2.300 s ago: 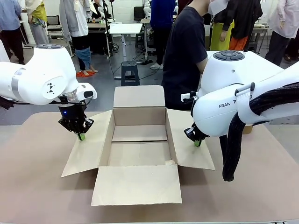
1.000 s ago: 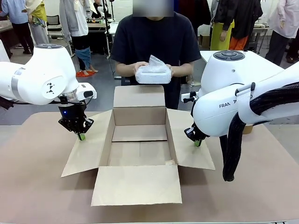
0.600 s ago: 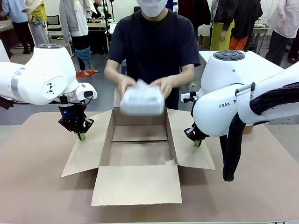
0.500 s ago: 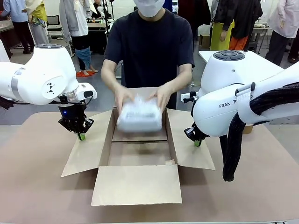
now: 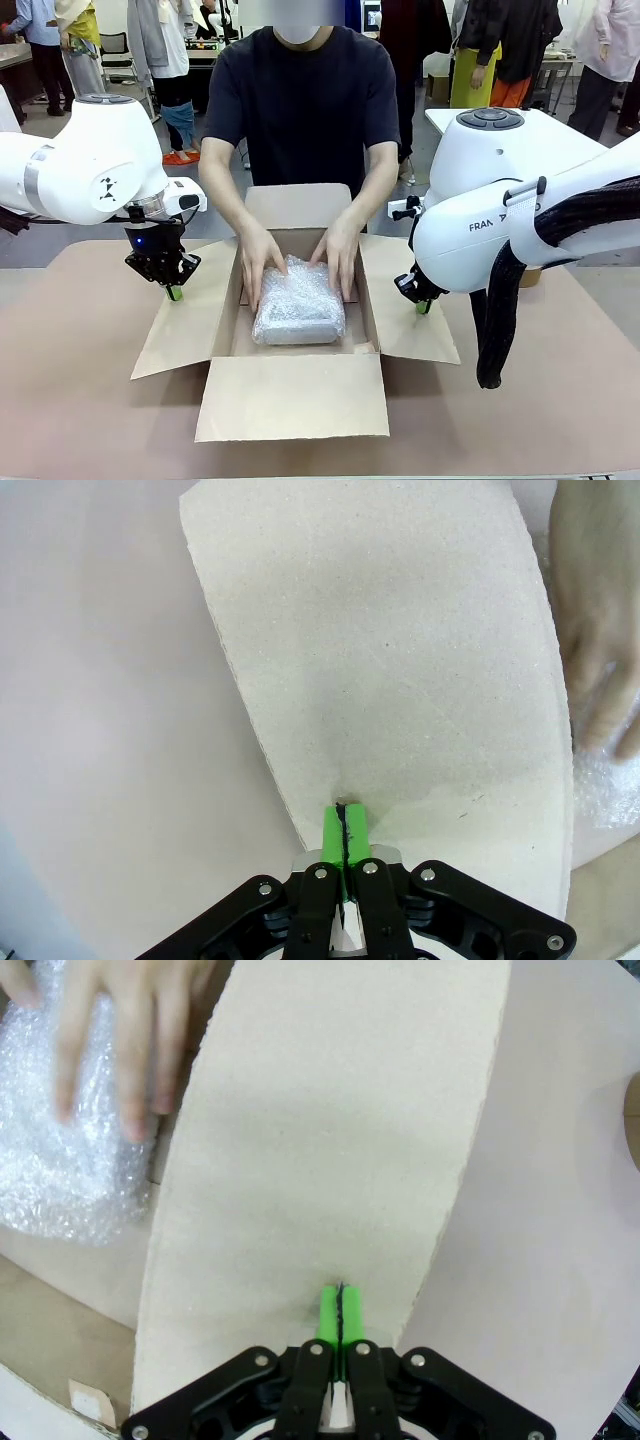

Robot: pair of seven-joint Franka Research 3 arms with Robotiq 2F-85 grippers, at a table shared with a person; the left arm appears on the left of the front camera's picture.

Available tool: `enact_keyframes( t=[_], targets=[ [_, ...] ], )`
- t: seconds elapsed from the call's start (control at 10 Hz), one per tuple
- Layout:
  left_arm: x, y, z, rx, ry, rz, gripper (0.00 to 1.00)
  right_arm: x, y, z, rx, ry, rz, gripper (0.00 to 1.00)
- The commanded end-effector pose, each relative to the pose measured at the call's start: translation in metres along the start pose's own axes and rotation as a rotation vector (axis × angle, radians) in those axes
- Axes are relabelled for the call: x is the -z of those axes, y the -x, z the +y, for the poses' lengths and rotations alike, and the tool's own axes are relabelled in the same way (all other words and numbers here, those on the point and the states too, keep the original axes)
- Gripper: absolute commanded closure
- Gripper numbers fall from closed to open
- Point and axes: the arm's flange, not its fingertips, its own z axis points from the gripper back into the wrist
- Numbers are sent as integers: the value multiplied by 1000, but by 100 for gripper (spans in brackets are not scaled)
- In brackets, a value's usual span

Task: Wrap the clocks to prevent damage.
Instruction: Once the human has placed the objects inside and stepped back, release both hands from the side flaps of the Package Box.

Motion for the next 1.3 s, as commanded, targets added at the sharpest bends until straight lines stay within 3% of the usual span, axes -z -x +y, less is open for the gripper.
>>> enact_keyframes(
  t=[0.0, 0.4, 0.6, 0.7, 0.9, 1.0, 1.2],
  targets=[
    [0, 0, 0, 3, -3, 2, 100, 2, 1, 2, 10, 17, 5, 99],
    [0, 0, 0, 0, 0, 0, 100, 0, 0, 0, 0, 0, 0, 99],
    [-78, 8, 17, 434, 47, -153, 100, -73, 4, -6, -312, 92, -48, 99],
    [-107, 10, 28, 521, 71, -161, 100, -115, 8, -13, -324, 172, -14, 99],
    [-158, 23, 37, 765, 62, -128, 100, -170, 13, -30, -557, 175, 17, 99],
    [-180, 31, 47, 863, 47, -117, 100, -201, 21, -34, -700, 118, 35, 99],
    [-196, 45, 65, 1003, -59, -44, 100, -229, 25, -43, -800, 130, 80, 99]
  ],
)
